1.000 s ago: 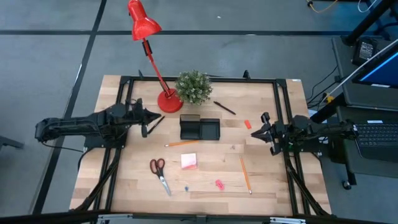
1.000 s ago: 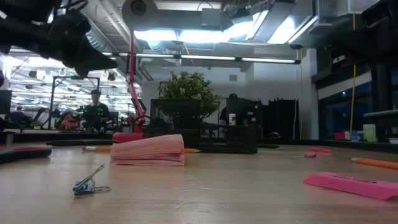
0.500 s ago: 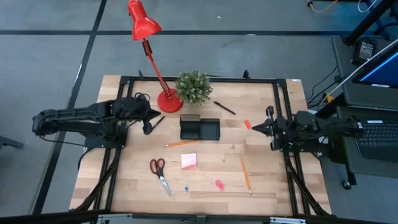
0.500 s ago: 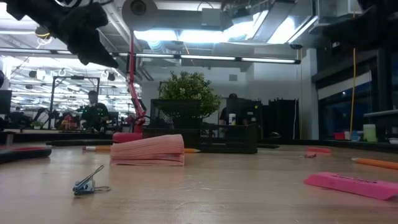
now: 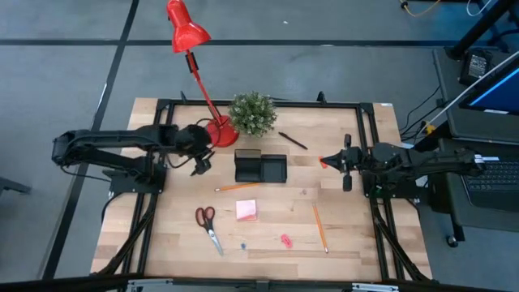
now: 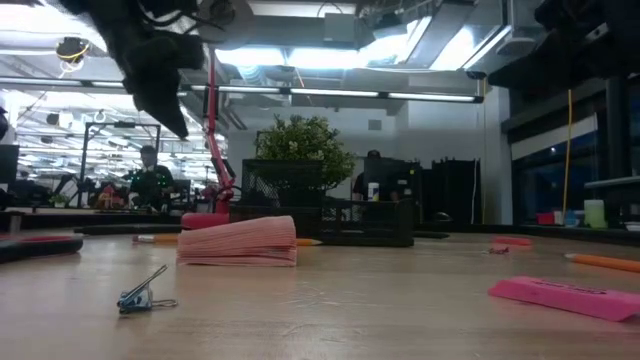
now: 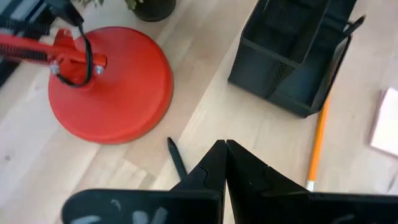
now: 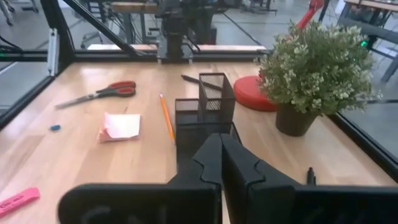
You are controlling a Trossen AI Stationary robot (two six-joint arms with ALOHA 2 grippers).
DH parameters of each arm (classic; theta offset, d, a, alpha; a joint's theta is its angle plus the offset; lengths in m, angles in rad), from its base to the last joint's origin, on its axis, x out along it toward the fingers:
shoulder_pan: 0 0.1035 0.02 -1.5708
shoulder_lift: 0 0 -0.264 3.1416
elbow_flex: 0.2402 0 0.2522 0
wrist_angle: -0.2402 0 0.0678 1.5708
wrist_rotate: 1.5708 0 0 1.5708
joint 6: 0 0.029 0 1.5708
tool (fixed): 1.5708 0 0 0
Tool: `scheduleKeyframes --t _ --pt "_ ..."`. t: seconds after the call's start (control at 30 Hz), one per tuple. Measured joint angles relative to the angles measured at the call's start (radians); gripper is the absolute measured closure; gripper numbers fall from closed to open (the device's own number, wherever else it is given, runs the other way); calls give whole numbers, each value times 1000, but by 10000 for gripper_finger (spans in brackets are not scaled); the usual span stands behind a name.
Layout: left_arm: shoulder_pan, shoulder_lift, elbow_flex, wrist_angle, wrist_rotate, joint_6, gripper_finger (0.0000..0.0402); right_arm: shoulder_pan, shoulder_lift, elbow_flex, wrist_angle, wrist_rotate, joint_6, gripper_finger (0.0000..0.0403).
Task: Pick and place office supplies into organizer
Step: Put the black pen into the black desk organizer
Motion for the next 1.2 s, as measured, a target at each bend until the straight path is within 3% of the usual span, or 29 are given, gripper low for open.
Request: scheduleKeyframes --t 0.2,0.33,0.6,1.0,1.2 --pt "0 86 82 -64 2 59 398 -20 19 0 8 0 -1 398" --pt "0 90 88 -61 54 102 398 -32 19 0 7 0 -1 398" --pt "0 90 88 -79 67 -34 393 -46 18 0 11 0 -2 398" --pt "0 92 88 -147 28 -155 307 -46 18 0 11 0 -5 387" --pt "1 157 88 -179 -84 -282 282 -46 18 0 12 0 -5 387"
